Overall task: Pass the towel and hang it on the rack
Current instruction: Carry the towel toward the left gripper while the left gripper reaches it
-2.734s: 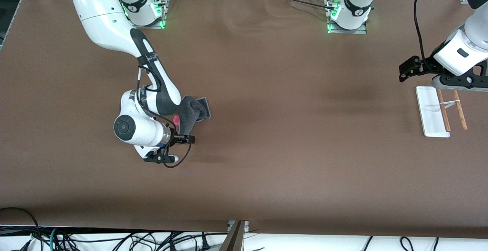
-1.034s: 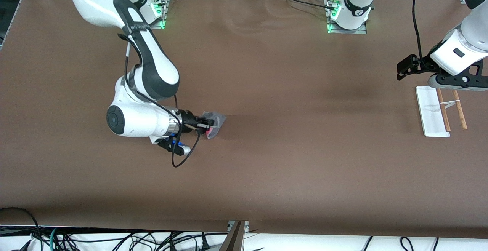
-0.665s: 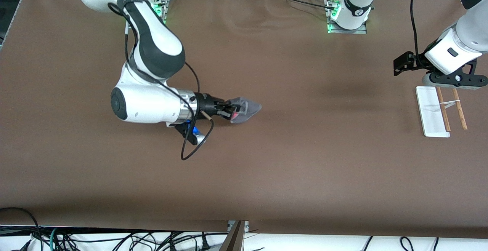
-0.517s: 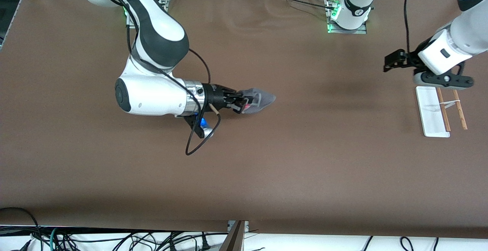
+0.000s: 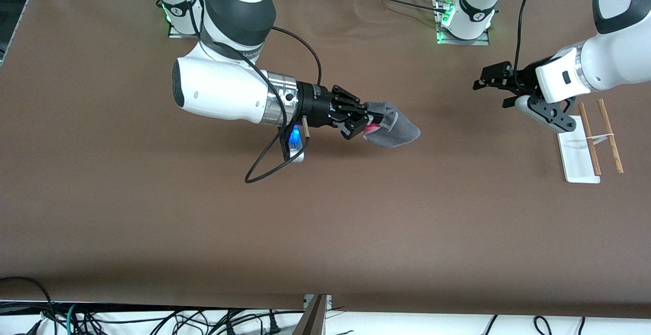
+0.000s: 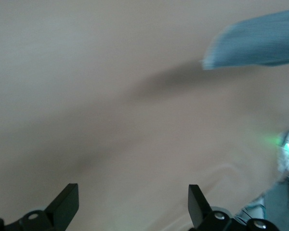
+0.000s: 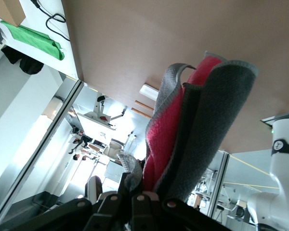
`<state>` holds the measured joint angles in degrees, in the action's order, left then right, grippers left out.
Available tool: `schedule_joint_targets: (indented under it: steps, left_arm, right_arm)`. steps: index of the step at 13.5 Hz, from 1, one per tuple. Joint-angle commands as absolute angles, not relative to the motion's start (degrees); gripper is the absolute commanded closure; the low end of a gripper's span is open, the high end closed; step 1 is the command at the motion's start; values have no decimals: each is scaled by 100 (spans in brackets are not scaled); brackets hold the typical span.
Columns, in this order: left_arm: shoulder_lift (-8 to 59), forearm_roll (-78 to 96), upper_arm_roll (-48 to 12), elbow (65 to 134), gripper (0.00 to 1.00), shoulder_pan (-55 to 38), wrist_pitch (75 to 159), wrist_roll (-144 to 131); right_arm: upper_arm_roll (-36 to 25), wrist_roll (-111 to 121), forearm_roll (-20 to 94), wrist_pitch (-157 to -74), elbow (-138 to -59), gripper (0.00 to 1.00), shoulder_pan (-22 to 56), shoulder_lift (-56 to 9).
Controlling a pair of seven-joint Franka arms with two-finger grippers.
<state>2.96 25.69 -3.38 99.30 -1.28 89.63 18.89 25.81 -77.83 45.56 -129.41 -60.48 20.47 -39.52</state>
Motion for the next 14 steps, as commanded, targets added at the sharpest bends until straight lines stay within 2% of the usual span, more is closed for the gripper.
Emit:
schedule_joint_targets:
  steps: [1, 6, 11, 14]
  left_arm:
    - [474, 3311, -325, 9896, 0, -105, 8974, 2915]
    - [1070, 4498, -316, 9905, 0, -79, 9017, 5066]
    - [1800, 5430, -316, 9940, 0, -26, 9597, 7457]
    - [2091, 6054, -316, 10089, 0, -26, 9624, 8427]
  right_arm:
    - [2689, -7989, 4623, -13148, -5933, 100, 2117, -4017]
    - [2681, -8016, 4579, -13456, -5933, 100, 2258, -4017]
    - [2672, -8016, 4570, -13508, -5924, 100, 2259, -4008]
    - [2672, -8016, 4570, -13526, -5933, 100, 2268, -4017]
